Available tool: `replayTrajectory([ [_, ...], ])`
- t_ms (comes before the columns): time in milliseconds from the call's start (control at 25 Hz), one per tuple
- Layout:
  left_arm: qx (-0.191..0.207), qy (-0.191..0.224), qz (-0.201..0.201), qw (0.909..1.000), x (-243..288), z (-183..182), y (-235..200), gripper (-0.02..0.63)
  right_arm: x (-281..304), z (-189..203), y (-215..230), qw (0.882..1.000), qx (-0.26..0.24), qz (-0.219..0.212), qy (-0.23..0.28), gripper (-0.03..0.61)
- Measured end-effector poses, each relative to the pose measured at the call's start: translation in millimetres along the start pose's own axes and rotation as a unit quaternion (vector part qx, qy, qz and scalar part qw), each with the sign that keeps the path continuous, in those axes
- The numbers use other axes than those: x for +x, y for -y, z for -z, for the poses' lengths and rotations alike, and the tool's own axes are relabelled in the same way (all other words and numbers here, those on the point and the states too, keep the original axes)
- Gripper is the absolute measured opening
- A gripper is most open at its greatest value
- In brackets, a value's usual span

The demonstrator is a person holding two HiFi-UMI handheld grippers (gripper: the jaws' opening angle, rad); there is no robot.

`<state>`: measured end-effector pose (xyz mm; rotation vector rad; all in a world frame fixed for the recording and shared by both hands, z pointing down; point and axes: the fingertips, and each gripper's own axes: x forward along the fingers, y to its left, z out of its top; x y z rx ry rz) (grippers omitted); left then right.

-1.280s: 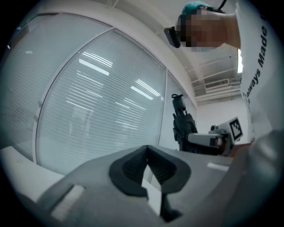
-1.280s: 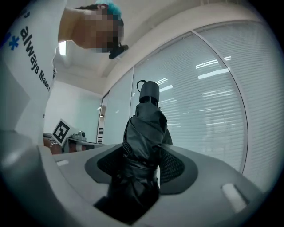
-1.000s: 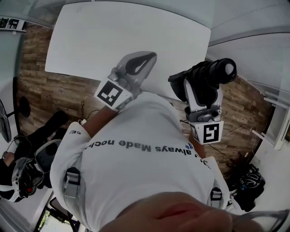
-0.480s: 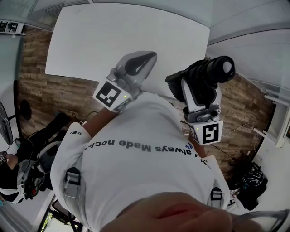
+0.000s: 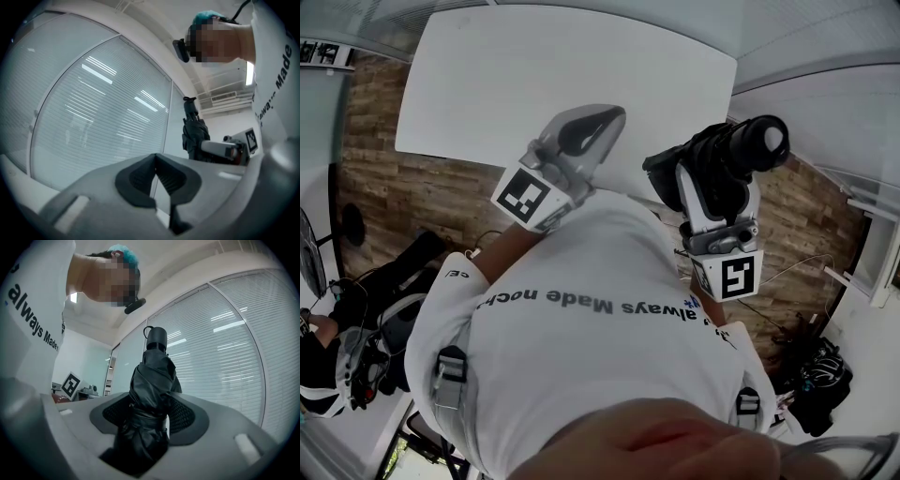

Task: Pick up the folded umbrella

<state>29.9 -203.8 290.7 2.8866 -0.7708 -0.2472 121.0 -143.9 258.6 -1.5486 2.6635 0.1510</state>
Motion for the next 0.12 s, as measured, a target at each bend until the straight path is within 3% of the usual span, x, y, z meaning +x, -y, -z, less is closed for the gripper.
replayTrajectory([
  [120,0.002,0.005,-0.003,1.0,-0.1,-4.5,1.3,0.0,-1.1,-3.2,0.7,1.0,0.003,0.0,0.001,0.244],
])
